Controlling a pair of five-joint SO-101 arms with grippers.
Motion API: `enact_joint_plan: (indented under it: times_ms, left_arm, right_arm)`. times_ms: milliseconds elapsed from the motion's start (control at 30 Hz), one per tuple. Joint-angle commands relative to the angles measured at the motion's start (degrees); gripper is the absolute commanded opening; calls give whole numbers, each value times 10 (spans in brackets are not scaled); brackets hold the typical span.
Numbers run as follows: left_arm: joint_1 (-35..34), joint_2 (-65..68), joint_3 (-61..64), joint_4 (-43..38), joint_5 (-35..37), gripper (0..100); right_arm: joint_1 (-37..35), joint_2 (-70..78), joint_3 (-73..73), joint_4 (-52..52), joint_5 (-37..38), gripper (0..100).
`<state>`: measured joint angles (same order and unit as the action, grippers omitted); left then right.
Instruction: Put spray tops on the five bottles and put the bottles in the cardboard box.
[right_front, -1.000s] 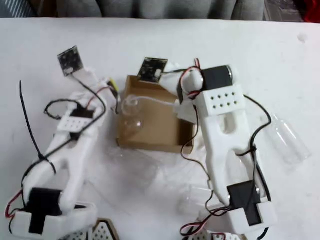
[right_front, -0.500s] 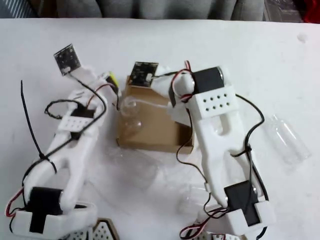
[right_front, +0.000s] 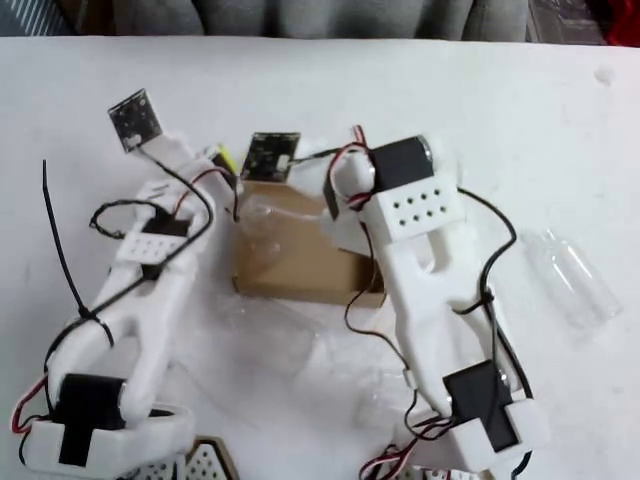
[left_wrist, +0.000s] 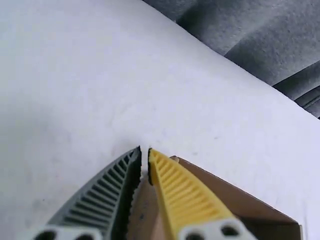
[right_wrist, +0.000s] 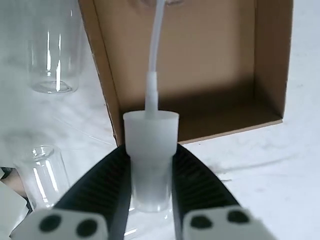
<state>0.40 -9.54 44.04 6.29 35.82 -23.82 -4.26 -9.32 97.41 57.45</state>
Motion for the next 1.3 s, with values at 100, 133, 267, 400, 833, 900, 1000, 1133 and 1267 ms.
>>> enact_joint_plan:
  times_ms: [100, 133, 267, 400, 833, 900, 1000, 1133, 1267]
  left_arm:
    - [7, -3, 7, -17, 5, 28]
    - [7, -3, 8, -17, 5, 28]
    - [6, -3, 9, -17, 5, 28]
    - [7, -3, 10, -17, 5, 28]
    - [6, -3, 11, -17, 4, 28]
    - [5, -2, 11, -17, 4, 28]
    - [5, -2, 11, -17, 4, 28]
    - [4, -2, 12, -14, 4, 28]
    - [3, 4, 12, -16, 4, 28]
  right_arm:
    - [-39, -2, -26, -6, 5, 18]
    - [-40, -1, -26, -12, 5, 18]
    - [-40, -1, -26, -29, 5, 26]
    - [-40, -1, -26, -30, 3, 124]
    - [-37, -2, -26, -33, 2, 149]
    - [-36, -7, -26, -38, 0, 149]
    - [-24, -10, -31, -30, -23, 149]
    - [28, -16, -60, 6, -95, 149]
    - [114, -13, -56, 13, -142, 148]
